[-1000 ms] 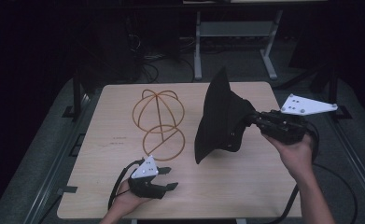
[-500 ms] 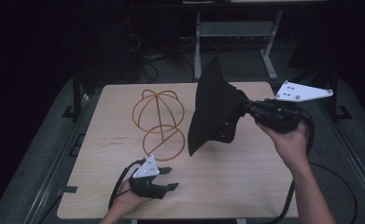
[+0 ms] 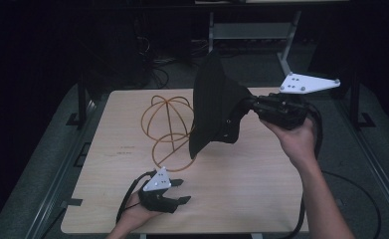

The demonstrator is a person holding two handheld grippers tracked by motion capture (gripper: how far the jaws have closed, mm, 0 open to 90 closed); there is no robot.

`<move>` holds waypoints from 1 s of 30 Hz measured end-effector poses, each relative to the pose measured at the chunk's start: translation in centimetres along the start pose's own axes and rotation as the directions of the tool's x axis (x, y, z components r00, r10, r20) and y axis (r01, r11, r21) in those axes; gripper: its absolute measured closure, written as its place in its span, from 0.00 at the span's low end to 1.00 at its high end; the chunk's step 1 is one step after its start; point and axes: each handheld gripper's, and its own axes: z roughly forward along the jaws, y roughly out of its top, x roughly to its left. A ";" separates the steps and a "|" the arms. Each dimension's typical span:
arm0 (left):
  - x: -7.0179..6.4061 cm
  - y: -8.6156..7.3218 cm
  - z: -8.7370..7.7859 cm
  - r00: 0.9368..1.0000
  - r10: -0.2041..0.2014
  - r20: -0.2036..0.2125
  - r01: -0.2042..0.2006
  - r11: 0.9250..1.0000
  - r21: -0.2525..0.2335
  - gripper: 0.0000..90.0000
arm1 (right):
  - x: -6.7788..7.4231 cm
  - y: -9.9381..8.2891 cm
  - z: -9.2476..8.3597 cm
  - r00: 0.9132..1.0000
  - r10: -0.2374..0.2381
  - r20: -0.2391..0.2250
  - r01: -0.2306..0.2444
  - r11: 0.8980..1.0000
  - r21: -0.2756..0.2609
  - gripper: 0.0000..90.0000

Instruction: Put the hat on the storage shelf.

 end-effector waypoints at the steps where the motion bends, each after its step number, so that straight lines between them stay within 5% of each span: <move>1: 0.0 0.0 0.0 1.000 0.001 0.001 -0.001 1.000 0.000 0.44 | 0.0 0.2 0.1 1.000 -0.007 0.002 0.007 1.000 0.002 0.94; 30: 0.0 0.0 0.3 1.000 -0.012 0.023 0.012 1.000 0.003 0.44 | 0.4 5.0 5.4 0.999 -0.017 -0.033 0.018 0.999 0.039 0.94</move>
